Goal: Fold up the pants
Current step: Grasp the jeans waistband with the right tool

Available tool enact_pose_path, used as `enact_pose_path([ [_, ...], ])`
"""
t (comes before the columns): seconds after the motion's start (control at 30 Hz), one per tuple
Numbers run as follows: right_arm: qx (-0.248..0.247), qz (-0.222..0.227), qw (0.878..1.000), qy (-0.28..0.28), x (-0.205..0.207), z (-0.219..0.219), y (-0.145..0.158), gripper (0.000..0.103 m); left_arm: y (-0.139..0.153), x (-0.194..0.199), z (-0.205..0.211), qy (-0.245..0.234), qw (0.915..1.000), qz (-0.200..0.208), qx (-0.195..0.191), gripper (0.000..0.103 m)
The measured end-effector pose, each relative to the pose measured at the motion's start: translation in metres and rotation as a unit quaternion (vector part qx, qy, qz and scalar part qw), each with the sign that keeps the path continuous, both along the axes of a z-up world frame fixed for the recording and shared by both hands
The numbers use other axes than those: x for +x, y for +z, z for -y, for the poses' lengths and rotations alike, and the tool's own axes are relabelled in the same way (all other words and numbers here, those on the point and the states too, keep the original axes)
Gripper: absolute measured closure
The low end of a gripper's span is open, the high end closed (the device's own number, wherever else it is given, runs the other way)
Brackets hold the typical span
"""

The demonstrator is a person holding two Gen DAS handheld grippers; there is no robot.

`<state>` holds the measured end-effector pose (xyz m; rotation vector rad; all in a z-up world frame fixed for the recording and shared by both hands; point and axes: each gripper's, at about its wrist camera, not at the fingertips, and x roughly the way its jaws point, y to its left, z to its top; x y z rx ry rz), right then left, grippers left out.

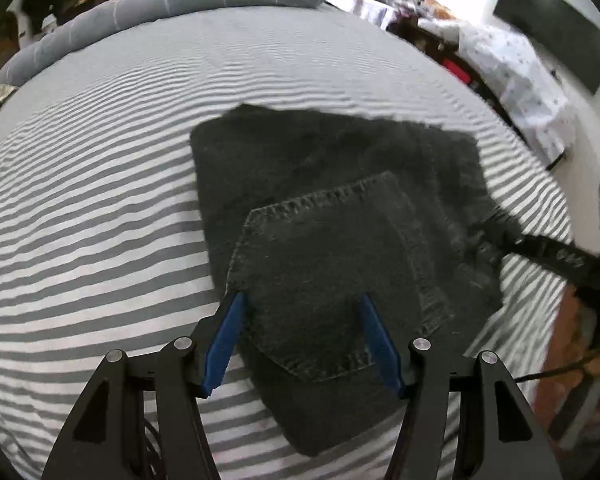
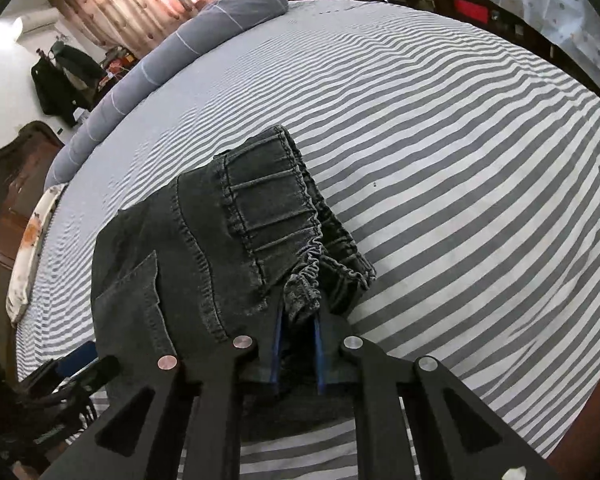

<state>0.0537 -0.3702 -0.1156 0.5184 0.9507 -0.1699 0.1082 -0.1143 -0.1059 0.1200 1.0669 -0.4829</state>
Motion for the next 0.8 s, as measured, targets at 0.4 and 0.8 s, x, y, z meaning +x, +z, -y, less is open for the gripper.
enact_pose_path([
  [0.4,0.006,0.0,1.0,0.002,0.001,0.001,0.001,0.087,-0.01,-0.004,0.016,-0.028,0.9975,0.029,0.059,0.042],
  [0.8,0.008,-0.002,1.0,-0.006,-0.018,-0.002,0.002,0.06,0.002,-0.015,0.006,-0.002,0.9977,-0.007,0.068,0.04],
])
